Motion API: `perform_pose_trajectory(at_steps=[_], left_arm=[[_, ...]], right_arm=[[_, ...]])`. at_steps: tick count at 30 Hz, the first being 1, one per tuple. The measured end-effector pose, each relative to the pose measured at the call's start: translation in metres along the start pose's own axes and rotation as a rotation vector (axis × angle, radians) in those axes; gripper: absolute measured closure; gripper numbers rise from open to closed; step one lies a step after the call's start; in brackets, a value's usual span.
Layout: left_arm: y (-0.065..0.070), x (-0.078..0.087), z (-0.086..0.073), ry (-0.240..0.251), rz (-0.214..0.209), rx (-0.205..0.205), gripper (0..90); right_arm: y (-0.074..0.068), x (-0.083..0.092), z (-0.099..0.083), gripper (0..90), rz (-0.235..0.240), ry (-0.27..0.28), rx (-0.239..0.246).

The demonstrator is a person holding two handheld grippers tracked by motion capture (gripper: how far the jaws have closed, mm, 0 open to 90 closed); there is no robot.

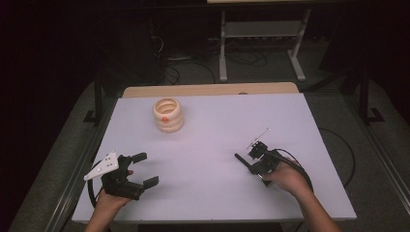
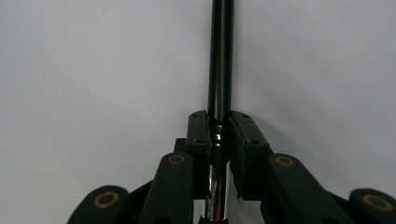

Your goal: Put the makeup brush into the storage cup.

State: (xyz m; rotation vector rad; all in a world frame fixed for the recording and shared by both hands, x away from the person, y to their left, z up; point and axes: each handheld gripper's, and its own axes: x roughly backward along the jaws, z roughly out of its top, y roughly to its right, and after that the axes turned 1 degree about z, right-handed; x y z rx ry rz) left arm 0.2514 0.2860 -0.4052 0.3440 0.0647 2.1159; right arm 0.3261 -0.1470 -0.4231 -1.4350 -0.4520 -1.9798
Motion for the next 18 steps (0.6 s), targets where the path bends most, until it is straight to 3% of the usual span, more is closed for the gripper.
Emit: perform_pose_trajectory(at_steps=[8, 18], left_arm=[[-0.0001, -0.0004, -0.0002, -0.003, 0.002, 0.0, 0.0], [0.0002, -0.0004, 0.0, -0.004, 0.001, -0.001, 0.0]], right_arm=[[0.0016, 0.001, -0.0007, 77.9, -0.009, 0.005, 0.003], [0.0026, 0.007, -0.0009, 78.1, 0.016, 0.034, 0.014]])
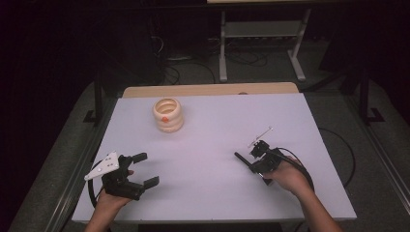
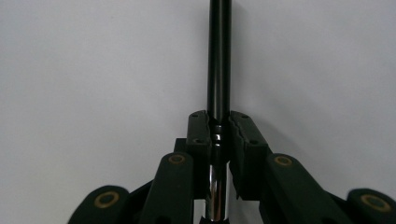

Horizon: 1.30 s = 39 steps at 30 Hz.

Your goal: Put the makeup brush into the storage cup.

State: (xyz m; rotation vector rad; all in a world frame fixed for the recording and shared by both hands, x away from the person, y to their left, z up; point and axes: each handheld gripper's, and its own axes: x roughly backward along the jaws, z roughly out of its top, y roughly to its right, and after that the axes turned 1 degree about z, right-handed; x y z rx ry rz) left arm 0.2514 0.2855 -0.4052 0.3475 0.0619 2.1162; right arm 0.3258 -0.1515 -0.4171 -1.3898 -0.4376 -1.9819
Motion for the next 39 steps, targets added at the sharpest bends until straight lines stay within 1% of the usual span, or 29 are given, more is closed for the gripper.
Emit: perform_pose_trajectory(at_steps=[1, 2, 6, 8, 10, 14, 15, 20, 21, 25, 28, 29, 31, 34, 36, 37, 38, 39], left_arm=[[0.0, 0.0, 0.0, -0.001, 0.0, 0.0, 0.0], [0.0, 0.0, 0.0, -0.001, 0.0, 0.0, 0.0], [0.001, 0.0, 0.0, 0.0, -0.002, 0.002, 0.0], [0.001, 0.0, 0.0, -0.001, -0.003, 0.003, 0.0], [0.0, 0.0, 0.0, 0.0, -0.001, 0.003, 0.0], [0.0, 0.0, 0.0, 0.001, 0.0, 0.003, 0.0], [0.0, 0.0, 0.0, -0.001, 0.0, 0.002, 0.0], [0.0, -0.002, 0.0, -0.002, -0.001, 0.0, 0.0], [0.0, -0.002, 0.001, -0.01, -0.001, -0.009, 0.0], [-0.001, -0.004, 0.002, -0.003, -0.006, -0.006, 0.0], [-0.001, -0.006, 0.003, -0.011, -0.013, -0.008, 0.0], [-0.001, -0.006, 0.003, -0.011, -0.013, -0.008, 0.0], [-0.004, -0.009, 0.007, -0.025, -0.019, -0.025, 0.0], [-0.006, -0.011, 0.011, -0.014, -0.026, -0.022, 0.0], [-0.006, -0.011, 0.012, -0.018, -0.029, -0.023, 0.0], [-0.006, -0.012, 0.014, -0.026, -0.032, -0.03, 0.0], [-0.006, -0.013, 0.016, -0.028, -0.033, -0.033, 0.0], [-0.007, -0.016, 0.02, -0.022, -0.043, -0.04, 0.0]], right_arm=[[0.0, 0.001, 0.0, 78.1, 0.002, 0.005, 0.014], [0.0, 0.001, 0.0, 78.1, 0.002, 0.005, 0.014], [0.0, 0.005, 0.0, 78.1, 0.018, 0.005, 0.048], [0.0, 0.009, 0.001, 78.2, 0.022, 0.007, 0.073], [0.0, 0.01, 0.001, 78.1, 0.03, 0.011, 0.08], [0.001, 0.014, 0.002, 78.2, 0.029, 0.014, 0.086], [0.001, 0.015, 0.002, 78.2, 0.039, 0.016, 0.09], [0.002, 0.019, 0.003, 78.2, 0.04, 0.021, 0.101], [0.003, 0.021, 0.004, 78.2, 0.043, 0.028, 0.106], [0.004, 0.024, 0.005, 78.2, 0.047, 0.032, 0.107], [0.004, 0.026, 0.007, 78.2, 0.051, 0.035, 0.116], [0.004, 0.027, 0.008, 78.2, 0.053, 0.039, 0.13], [0.003, 0.028, 0.009, 78.2, 0.066, 0.046, 0.148], [0.003, 0.03, 0.011, 78.2, 0.057, 0.049, 0.171], [0.004, 0.032, 0.012, 78.2, 0.064, 0.054, 0.177], [0.004, 0.033, 0.012, 78.2, 0.059, 0.055, 0.184], [0.004, 0.034, 0.013, 78.2, 0.069, 0.06, 0.191], [0.004, 0.034, 0.014, 78.2, 0.067, 0.065, 0.199]])
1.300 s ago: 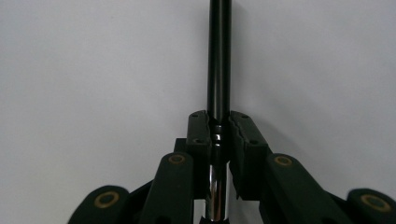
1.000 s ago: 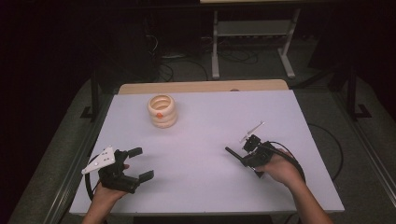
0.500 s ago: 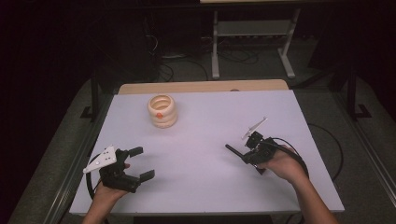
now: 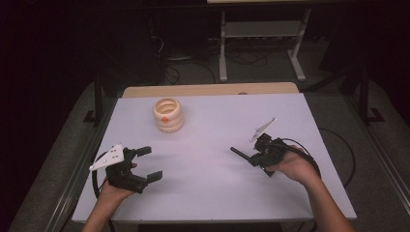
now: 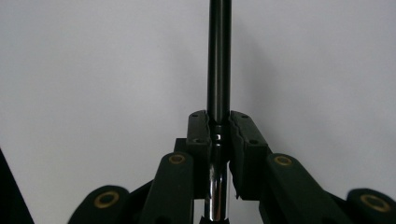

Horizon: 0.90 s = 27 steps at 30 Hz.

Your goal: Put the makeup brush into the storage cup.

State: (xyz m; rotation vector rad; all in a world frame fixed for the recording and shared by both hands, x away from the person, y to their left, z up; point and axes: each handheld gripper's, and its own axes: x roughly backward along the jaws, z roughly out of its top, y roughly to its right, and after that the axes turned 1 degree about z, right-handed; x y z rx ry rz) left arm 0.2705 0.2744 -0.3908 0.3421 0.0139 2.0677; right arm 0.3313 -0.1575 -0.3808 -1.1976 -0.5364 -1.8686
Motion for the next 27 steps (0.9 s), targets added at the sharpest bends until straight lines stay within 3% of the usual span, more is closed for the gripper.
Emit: perform_pose_trajectory(at_steps=[12, 17, 27], left_arm=[[0.0, -0.018, 0.016, -0.063, -0.063, -0.043, 0.0], [-0.001, -0.024, 0.022, -0.067, -0.079, -0.053, 0.1], [0.0, -0.047, 0.03, -0.114, -0.148, -0.073, 0.0]], right_arm=[[0.001, 0.008, 0.011, 78.2, 0.034, 0.012, 0.06], [0.001, 0.012, 0.016, 78.2, 0.051, 0.018, 0.084], [0.002, 0.015, 0.021, 78.2, 0.067, 0.031, 0.139]])
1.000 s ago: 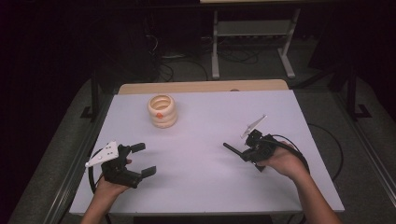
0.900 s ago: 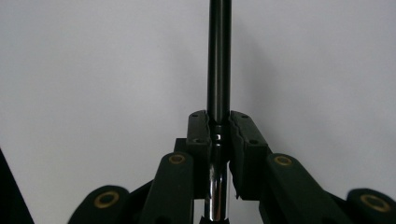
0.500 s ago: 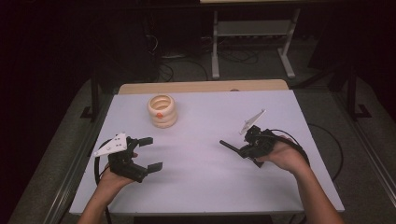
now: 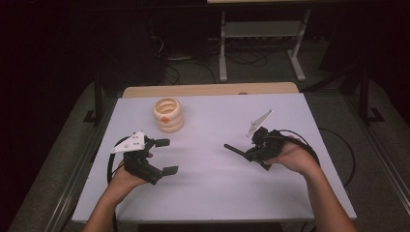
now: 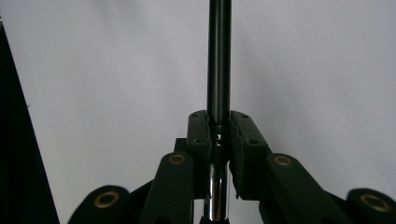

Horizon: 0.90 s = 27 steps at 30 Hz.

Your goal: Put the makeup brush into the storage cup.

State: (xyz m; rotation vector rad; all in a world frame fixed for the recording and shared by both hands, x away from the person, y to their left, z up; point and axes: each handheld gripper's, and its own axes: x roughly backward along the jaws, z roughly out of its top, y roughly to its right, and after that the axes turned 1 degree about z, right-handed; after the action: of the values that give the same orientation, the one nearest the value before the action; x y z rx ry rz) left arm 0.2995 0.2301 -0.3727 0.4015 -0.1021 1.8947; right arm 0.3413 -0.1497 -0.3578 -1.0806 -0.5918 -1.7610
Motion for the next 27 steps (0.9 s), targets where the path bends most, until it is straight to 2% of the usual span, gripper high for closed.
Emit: perform_pose_trajectory(at_steps=[4, 5, 6, 7, 9, 18, 19, 22, 27], left_arm=[[0.001, -0.009, 0.002, -0.018, -0.03, -0.007, 0.0], [0.001, -0.015, 0.004, -0.039, -0.048, -0.019, 0.1], [0.001, -0.015, 0.004, -0.039, -0.048, -0.019, 0.0], [0.002, -0.021, 0.007, -0.065, -0.06, -0.031, 0.0], [0.003, -0.026, 0.008, -0.078, -0.075, -0.038, 0.0], [0.004, -0.041, 0.012, -0.109, -0.117, -0.059, 0.0], [0.004, -0.043, 0.012, -0.103, -0.121, -0.047, 0.0], [0.003, -0.048, 0.012, -0.107, -0.137, -0.052, 0.0], [0.007, -0.055, 0.009, -0.141, -0.18, -0.057, 0.0]], right_arm=[[-0.001, 0.0, 0.003, 78.2, 0.018, -0.002, 0.022], [-0.001, -0.001, 0.003, 78.2, 0.024, 0.0, 0.032], [-0.001, -0.001, 0.003, 78.2, 0.027, 0.002, 0.036], [-0.001, -0.001, 0.004, 78.2, 0.028, 0.0, 0.04], [-0.002, -0.001, 0.005, 78.2, 0.04, -0.001, 0.052], [-0.004, 0.001, 0.009, 78.2, 0.069, 0.003, 0.085], [-0.004, 0.001, 0.009, 78.2, 0.069, 0.003, 0.085], [-0.006, 0.0, 0.011, 78.2, 0.089, 0.001, 0.108], [-0.01, -0.006, 0.015, 78.2, 0.114, -0.008, 0.133]])
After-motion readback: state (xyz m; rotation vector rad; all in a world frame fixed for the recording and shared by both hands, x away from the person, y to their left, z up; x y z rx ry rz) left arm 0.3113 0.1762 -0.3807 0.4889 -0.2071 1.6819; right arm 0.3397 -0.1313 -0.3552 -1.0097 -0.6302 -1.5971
